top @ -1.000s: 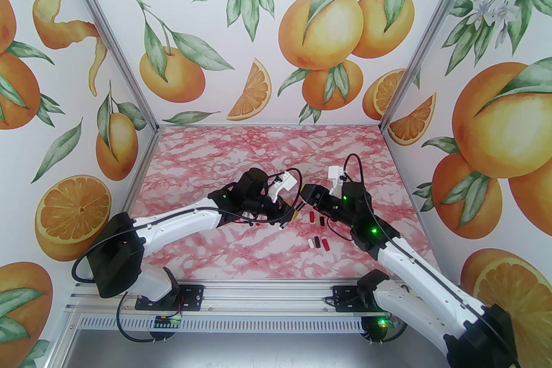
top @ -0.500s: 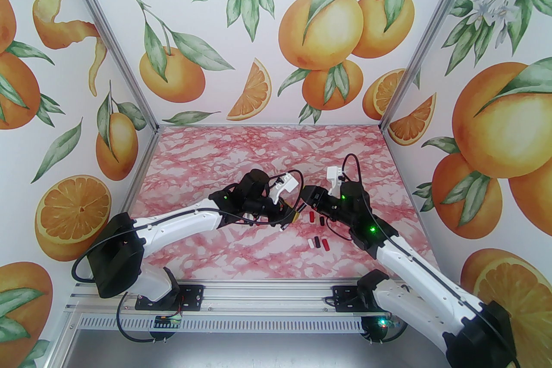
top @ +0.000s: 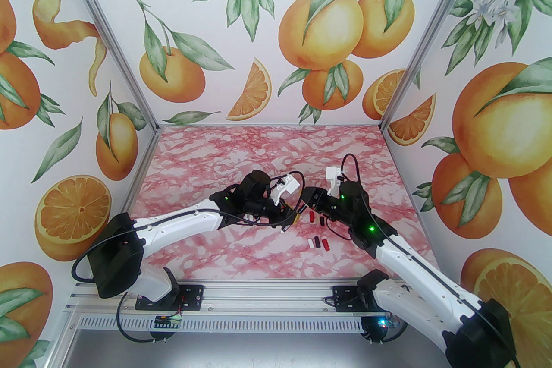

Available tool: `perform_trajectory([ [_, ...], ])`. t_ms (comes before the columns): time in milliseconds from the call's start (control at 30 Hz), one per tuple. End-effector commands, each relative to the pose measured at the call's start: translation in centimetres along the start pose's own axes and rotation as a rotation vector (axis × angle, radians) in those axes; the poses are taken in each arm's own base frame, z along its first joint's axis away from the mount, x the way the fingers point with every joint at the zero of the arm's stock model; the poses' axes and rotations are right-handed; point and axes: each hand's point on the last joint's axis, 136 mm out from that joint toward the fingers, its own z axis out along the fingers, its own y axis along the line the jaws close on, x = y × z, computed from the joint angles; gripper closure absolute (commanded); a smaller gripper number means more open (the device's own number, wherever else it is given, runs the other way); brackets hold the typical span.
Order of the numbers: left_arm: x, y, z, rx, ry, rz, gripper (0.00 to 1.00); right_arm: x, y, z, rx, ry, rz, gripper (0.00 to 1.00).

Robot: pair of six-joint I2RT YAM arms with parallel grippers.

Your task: Open the pen caps

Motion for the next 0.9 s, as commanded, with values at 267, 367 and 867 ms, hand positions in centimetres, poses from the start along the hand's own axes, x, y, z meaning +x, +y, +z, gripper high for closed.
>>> perform_trajectory([
  [267,-1.4,-1.8,1.0,0.088,-0.039,0.007,0.6,-0.7,1.5,-0.8,-0.056,-0.028,0.0,0.85],
  [367,-1.6,-2.0,1.1,0.098,-0.043,0.008,0.63,-0.6,1.5,-0.8,-0.062,-0.024,0.006,0.85],
  [867,0.3,0.0,0.2,-0.115,0.034,0.116,0.94,-2.5,-2.4,-2.0,0.161,-0.138,0.058,0.88],
])
